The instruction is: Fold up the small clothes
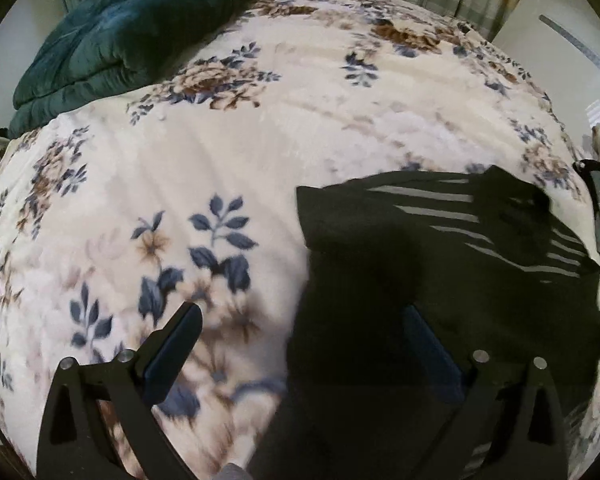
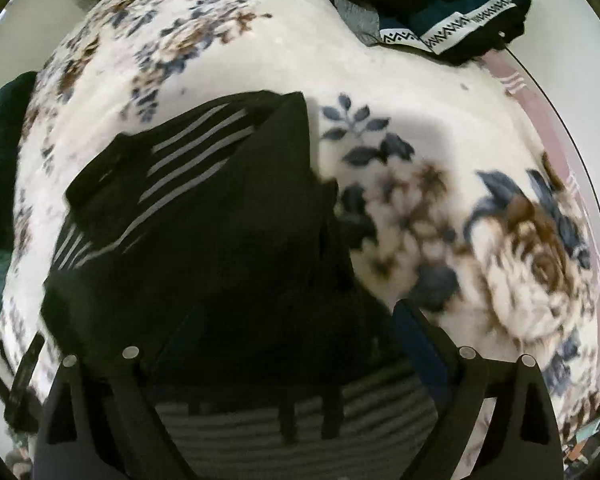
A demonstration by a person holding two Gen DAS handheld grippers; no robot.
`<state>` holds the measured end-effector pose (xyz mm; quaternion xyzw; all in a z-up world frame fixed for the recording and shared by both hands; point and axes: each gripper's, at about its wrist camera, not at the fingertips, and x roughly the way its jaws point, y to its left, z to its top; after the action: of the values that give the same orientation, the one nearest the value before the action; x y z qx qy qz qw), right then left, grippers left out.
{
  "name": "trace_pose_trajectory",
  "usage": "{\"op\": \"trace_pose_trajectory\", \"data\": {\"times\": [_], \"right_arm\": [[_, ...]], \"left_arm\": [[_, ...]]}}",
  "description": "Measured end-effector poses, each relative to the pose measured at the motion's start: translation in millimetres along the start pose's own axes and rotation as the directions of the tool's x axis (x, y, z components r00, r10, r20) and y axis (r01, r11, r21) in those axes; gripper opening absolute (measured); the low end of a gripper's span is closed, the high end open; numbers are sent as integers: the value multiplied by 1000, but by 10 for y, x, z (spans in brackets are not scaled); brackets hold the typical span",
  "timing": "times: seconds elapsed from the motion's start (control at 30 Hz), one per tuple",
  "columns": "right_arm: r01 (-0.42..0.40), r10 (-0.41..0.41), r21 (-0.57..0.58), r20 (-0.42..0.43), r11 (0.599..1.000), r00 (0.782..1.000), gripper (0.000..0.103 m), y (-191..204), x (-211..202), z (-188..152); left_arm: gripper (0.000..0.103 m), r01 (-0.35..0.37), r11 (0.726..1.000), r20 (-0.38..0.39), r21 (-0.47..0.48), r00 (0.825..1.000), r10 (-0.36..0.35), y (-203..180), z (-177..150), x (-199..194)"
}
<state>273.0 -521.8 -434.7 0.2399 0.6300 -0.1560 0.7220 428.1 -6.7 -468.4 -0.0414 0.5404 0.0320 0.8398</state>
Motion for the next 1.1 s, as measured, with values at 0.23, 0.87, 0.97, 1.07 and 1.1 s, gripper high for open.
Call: {"op": "trace_pose_trajectory", "data": {"times": [0.23,0.87,0.97,1.07,1.1], "right_arm": [[-45,41,-73,-58,996,997,103,-586,-473,-461],[-124,73,-216,-228,969,971,98,-2122,-565,-351],[-205,152,-204,-247,957,957,98,-1958,-413,-139],[-310,264,-166,-250,936,931,98,-1684,-258,189],[-339,296,-153,-248,928,922,98,-1612,-189,319]], "left_arm": [[103,36,997,1,74,999,-36,-758,-601,-716],[50,222,912,-465,345,884,-40,-3480,-3765,-653],[4,210,899,-392,385,919,-47,-3469,-3703,-762],[4,247,902,-365,355,925,-110,-3354,-3601,-935],[4,262,902,-358,343,924,-133,-3307,-3564,-1016]]}}
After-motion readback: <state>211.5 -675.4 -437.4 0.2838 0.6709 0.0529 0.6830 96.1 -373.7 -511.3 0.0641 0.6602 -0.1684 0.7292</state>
